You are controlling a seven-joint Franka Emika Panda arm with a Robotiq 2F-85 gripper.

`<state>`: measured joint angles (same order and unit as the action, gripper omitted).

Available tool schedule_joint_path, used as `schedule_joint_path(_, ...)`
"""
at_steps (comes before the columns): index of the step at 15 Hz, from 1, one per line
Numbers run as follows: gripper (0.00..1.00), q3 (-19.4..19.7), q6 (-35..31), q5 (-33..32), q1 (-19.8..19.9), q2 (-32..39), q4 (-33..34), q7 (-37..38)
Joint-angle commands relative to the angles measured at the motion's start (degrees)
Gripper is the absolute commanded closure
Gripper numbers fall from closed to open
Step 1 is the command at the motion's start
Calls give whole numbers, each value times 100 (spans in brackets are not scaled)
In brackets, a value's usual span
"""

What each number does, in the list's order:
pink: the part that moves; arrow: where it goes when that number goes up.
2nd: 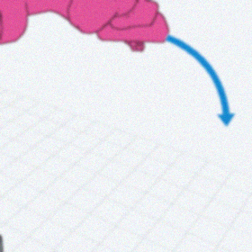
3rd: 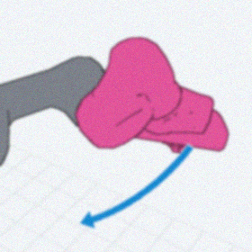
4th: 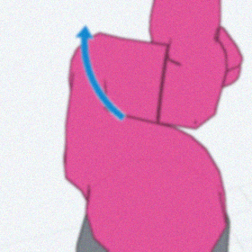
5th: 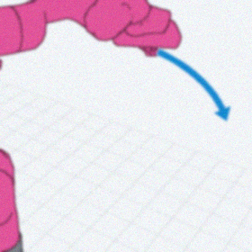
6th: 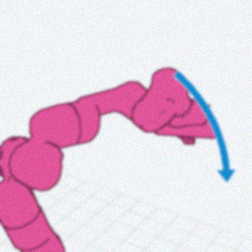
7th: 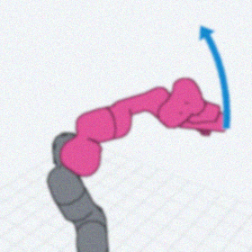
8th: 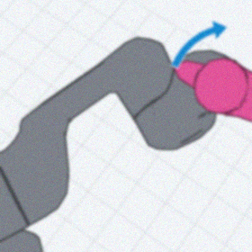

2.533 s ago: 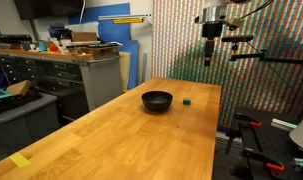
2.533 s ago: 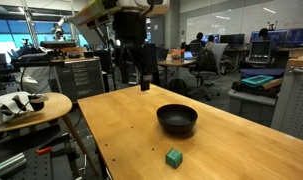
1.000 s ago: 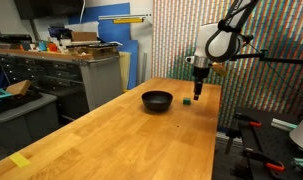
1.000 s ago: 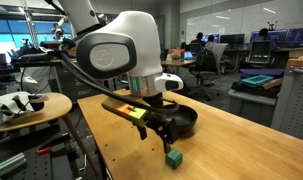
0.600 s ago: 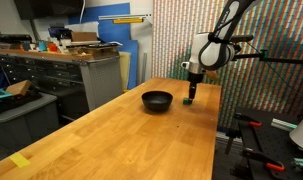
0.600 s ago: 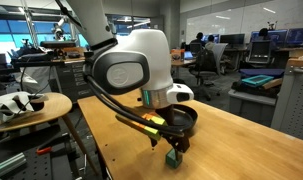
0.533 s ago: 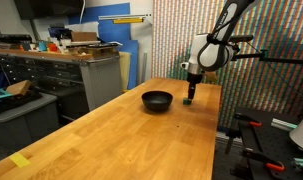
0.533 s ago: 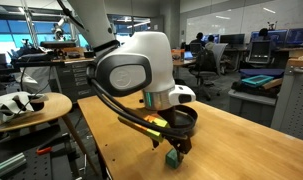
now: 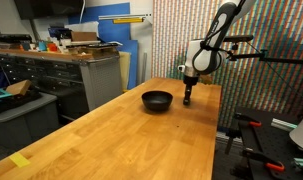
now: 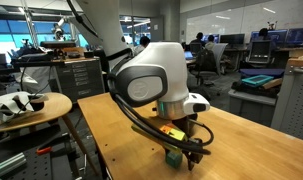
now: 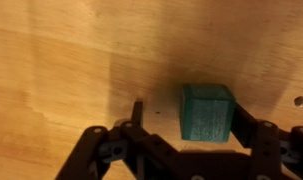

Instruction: Put the block in the bowl

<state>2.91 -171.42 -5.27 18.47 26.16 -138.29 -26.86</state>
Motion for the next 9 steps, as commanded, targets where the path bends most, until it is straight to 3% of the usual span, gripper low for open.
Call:
schedule_joint_path(1,46,-170,195,-132,233,-46,176,-59)
schedule_joint_path(4,71,-148,348,-179,195,-281,110,-55)
schedule_joint_path(6,83,-99,447,-220,129,-449,61,-45)
schedule_joint_path(9,83,-14,617,-276,20,-709,7,-1)
